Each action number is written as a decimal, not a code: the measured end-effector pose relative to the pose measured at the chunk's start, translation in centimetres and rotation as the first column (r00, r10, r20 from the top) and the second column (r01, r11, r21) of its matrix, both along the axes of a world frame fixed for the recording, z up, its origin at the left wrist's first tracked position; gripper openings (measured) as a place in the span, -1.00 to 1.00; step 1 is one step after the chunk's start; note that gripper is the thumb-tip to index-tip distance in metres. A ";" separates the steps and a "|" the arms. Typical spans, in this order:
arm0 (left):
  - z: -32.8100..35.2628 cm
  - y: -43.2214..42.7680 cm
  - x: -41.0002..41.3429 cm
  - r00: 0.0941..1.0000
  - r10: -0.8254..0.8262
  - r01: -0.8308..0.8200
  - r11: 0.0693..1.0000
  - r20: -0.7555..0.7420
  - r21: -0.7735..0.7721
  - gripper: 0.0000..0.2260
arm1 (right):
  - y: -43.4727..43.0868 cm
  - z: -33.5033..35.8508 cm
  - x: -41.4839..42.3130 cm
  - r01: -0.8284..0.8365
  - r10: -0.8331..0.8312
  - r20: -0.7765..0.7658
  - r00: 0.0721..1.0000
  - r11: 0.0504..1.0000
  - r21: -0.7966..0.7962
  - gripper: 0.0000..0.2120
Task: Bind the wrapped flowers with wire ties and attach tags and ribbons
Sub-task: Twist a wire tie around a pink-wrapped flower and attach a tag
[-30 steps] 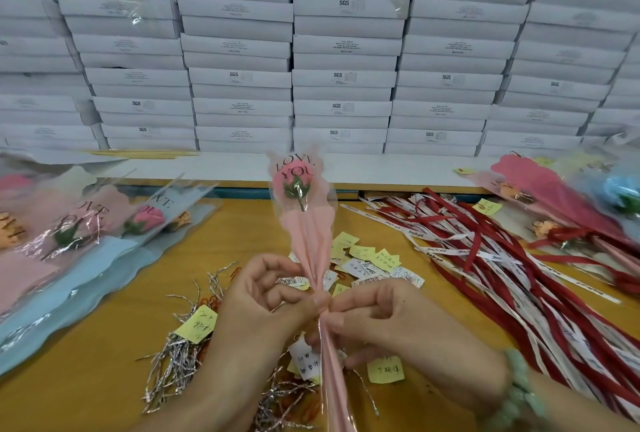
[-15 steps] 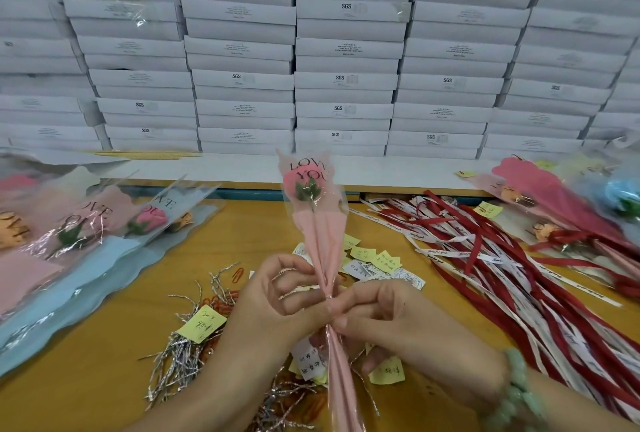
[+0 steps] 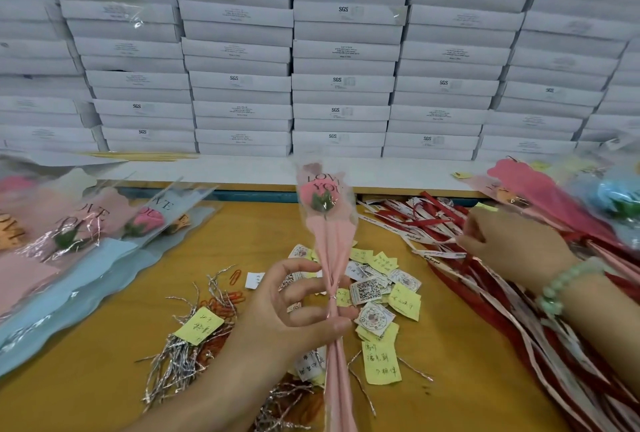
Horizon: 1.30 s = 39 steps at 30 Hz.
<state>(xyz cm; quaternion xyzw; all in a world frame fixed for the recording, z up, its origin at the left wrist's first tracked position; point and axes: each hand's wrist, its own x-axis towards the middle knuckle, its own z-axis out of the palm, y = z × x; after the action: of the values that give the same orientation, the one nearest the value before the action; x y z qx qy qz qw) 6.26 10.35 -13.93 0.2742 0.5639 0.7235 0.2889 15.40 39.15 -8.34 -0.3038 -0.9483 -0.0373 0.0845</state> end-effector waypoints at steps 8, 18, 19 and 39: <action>0.0 0.0 -0.1 1.000 0.005 -0.005 1.000 0.004 -0.001 -0.33 | 2.9 -4.5 -1.1 0.052 -0.052 -0.013 0.999 0.998 0.037 -0.81; 0.1 0.0 0.0 1.000 0.012 -0.013 1.000 -0.028 -0.014 -0.39 | 4.0 -2.5 -0.4 -0.025 0.080 -0.414 0.907 0.990 0.137 -0.89; 0.1 0.0 0.0 0.999 0.013 -0.014 1.000 -0.031 -0.014 -0.39 | 4.2 -2.2 -0.3 -0.028 0.085 -0.450 0.889 0.991 0.133 -0.88; 0.2 0.1 0.0 0.996 0.014 -0.015 1.000 -0.086 -0.004 -0.33 | -5.7 3.5 0.3 -0.601 0.262 -0.552 0.791 0.496 -0.627 -0.87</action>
<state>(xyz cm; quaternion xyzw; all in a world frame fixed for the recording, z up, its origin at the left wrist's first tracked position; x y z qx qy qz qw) 6.28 10.44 -13.76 0.3000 0.5796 0.7117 0.2599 15.71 33.47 -4.83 -0.0568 -0.8759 0.4595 0.1360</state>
